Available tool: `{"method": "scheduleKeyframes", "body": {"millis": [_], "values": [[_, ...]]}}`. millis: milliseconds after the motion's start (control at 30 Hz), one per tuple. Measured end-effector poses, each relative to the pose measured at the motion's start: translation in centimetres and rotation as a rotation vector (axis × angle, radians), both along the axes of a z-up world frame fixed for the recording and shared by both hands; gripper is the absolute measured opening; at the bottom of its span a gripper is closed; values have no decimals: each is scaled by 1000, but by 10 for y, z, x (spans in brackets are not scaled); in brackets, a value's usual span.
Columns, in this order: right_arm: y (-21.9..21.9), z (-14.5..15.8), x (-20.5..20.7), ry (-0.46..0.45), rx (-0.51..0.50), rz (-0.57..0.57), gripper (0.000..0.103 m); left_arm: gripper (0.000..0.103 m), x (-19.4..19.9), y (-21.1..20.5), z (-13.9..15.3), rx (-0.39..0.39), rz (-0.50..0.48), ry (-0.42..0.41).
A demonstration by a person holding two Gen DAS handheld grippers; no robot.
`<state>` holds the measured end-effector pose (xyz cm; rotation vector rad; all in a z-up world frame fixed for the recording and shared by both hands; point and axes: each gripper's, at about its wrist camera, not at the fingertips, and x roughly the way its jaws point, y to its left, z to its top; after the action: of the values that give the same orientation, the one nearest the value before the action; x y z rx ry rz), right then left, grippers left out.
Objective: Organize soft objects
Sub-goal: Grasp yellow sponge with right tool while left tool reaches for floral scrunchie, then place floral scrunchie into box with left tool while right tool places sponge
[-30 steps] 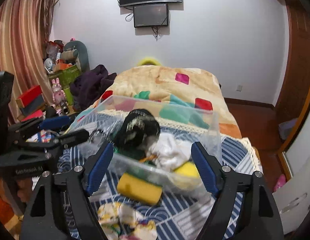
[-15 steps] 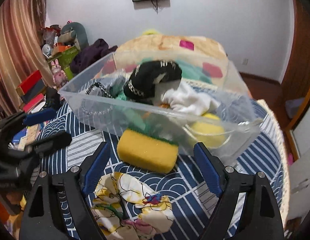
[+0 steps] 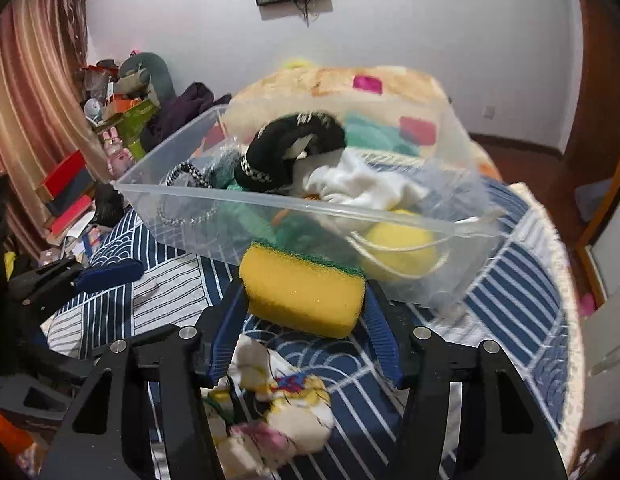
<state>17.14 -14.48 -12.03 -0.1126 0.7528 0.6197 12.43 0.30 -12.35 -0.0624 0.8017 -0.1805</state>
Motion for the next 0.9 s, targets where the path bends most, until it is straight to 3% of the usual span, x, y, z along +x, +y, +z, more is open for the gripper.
{"method": "scheduleKeyframes", "body": {"millis": [167,233,300,333,400,467,600,900], "values": [[-20,9,-10,-44,10,-39,55,77,0,-16,-8,4,-39,23],[-27,11,-12,-42,23,-49,55,71,-2,-21,-13,7,-47,32],[-33,10,-13,-44,29,-59,55,54,-1,-23,-17,9,-56,42],[-34,10,-13,-45,31,-62,55,51,-1,-24,-16,11,-56,34],[-34,11,-13,-44,37,-63,55,26,-3,-24,-15,-14,-84,40],[-33,13,-15,-45,42,-61,55,15,-4,-24,-15,-41,-100,50],[-32,19,-18,-62,53,-52,55,9,-4,-20,-10,-43,-95,34],[-33,36,-24,-117,63,-52,55,7,-6,1,25,-59,-31,-64]]}}
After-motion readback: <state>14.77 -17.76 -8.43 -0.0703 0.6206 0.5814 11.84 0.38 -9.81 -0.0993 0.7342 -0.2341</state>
